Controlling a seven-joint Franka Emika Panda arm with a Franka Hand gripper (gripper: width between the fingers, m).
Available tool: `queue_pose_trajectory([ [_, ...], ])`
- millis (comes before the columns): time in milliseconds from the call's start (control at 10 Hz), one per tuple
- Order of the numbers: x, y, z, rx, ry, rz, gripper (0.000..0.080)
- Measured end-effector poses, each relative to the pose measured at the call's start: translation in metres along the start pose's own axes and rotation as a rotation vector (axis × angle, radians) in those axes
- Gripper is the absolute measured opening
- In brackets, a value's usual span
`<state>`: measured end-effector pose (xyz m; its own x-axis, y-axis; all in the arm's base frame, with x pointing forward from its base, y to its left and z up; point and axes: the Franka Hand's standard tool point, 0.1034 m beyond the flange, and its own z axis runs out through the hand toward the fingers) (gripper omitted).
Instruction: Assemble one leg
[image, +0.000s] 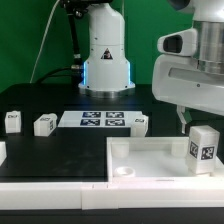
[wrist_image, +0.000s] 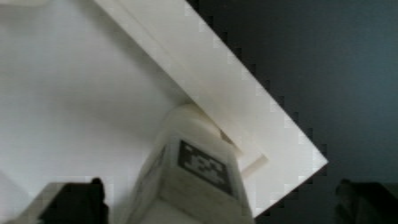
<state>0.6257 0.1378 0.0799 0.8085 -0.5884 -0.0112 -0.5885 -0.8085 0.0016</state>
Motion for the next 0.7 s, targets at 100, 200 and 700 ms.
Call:
queue_pose_trajectory([
  [100,-0.0004,-0.0004,-0.0001,-0.002,0.001,-0.134,0.0649],
  [200,-0.0012,-0.001,0.0,-0.008,0.006,-0.231,0.0649],
  [700,0.0028,0.0027,0.0,-0.016,0.007,-0.713,0.0649],
])
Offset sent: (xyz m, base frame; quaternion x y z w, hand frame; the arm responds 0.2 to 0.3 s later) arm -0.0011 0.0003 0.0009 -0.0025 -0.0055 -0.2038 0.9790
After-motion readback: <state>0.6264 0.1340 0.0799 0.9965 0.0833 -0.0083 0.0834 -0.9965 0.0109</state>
